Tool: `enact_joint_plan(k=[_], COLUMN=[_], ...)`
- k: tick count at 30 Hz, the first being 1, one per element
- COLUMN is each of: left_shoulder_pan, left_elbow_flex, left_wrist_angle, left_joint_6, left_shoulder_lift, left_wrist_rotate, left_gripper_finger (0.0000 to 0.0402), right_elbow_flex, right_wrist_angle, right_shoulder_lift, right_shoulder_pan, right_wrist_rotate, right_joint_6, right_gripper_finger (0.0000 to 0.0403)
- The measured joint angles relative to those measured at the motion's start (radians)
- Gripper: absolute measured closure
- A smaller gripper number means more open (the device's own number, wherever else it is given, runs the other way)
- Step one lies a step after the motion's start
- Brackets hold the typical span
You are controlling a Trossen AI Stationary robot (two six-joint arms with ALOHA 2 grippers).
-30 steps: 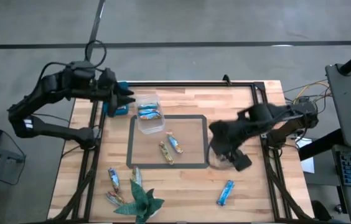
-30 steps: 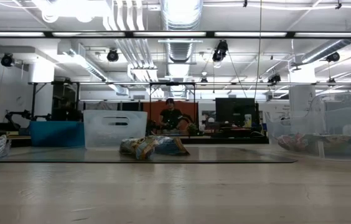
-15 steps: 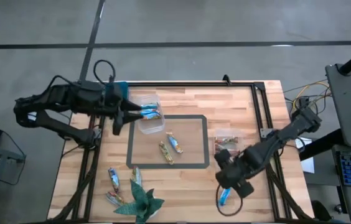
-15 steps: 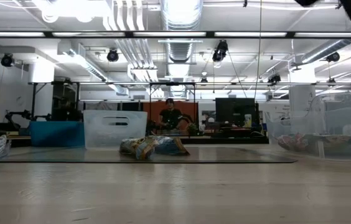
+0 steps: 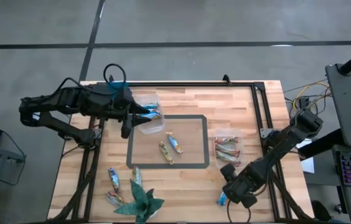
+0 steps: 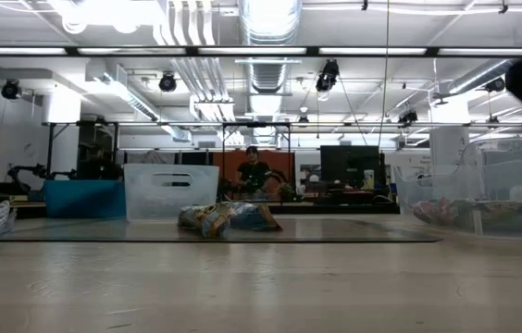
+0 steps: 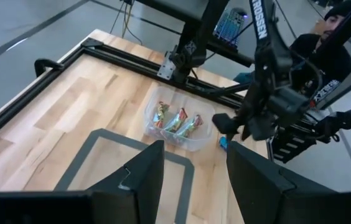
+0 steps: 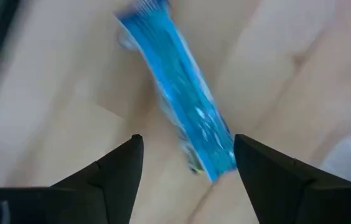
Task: Pick and place Granola Bars by type
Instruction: Put the blue granola bar into the blue bin
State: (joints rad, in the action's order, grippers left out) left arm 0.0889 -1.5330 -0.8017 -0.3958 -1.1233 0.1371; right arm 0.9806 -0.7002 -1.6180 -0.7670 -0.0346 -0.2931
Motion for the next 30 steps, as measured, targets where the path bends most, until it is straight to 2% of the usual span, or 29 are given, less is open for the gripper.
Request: enact_joint_plan(k=[7,16,24,30], left_shoulder_pan=[0.001,0.001,0.001,0.001], left_elbow_flex=[0.000,0.000,0.000,0.000], left_wrist_angle=[0.021,0.025,0.024,0.024], left_joint_6=[-0.002,-0.002,-0.001,0.005], left_shoulder_lift=[0.000,0.001,0.001,0.001], left_wrist_rotate=[0.000,0.000,0.000,0.000], left_gripper_finger=[0.0245,0.0245,0.0245,0.0245], right_elbow_flex=[-0.058,-0.034,-0.015,-0.007], right_wrist_angle=[0.045,0.062,0.061,0.055], right_shoulder_lift=[-0.057,-0.087,-0.087,-0.086], right_shoulder_pan=[0.006,0.007,0.006,0.006], right_wrist_rotate=[0.024,0.034,0.024,0.025], right_joint_6=[0.008,0.015,0.012,0.012], right_gripper_finger=[0.0163,0.0184,0.0236,0.0302])
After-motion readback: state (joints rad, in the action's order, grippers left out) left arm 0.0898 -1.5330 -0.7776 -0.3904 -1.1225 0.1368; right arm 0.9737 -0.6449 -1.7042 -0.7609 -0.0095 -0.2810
